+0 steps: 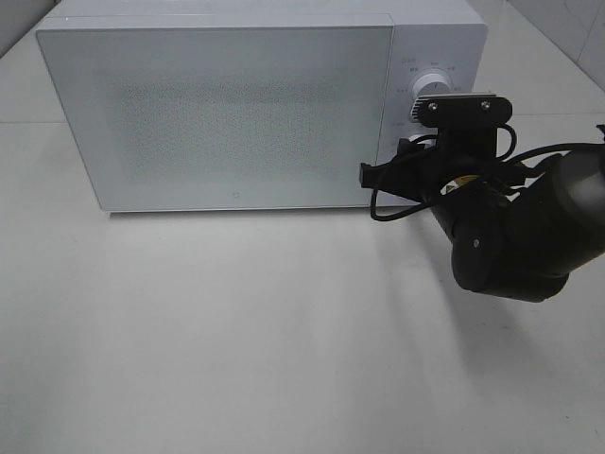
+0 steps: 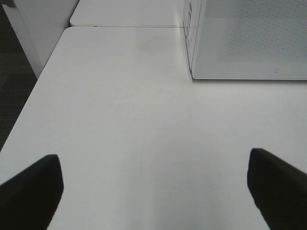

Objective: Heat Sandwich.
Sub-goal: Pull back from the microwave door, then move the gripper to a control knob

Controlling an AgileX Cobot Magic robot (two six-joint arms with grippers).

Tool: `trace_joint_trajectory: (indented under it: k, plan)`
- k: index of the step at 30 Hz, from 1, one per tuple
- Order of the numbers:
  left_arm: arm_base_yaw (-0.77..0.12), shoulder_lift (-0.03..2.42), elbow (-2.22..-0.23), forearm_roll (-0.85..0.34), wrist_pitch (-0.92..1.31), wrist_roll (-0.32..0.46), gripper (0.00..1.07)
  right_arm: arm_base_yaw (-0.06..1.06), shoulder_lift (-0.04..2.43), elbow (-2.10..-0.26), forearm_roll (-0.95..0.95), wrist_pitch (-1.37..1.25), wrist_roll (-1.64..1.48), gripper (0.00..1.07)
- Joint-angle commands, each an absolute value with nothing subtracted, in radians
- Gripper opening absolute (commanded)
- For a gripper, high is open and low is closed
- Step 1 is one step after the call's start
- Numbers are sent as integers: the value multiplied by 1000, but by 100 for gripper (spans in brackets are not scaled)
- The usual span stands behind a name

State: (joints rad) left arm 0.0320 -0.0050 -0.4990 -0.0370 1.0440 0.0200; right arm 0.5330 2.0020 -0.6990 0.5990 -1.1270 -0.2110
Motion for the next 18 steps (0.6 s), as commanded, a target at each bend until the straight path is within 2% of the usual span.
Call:
trace_joint_trajectory:
  k: [1, 8, 18]
  plan:
    - [37, -31, -495, -37, 1035, 20, 98, 537, 2002, -700, 590, -1137, -207, 5]
    - [37, -31, -495, -37, 1035, 20, 98, 537, 2002, -700, 590, -1147, -171, 7]
    - [37, -31, -495, -37, 1035, 20, 98, 534, 2002, -700, 633, -1161, 114, 8]
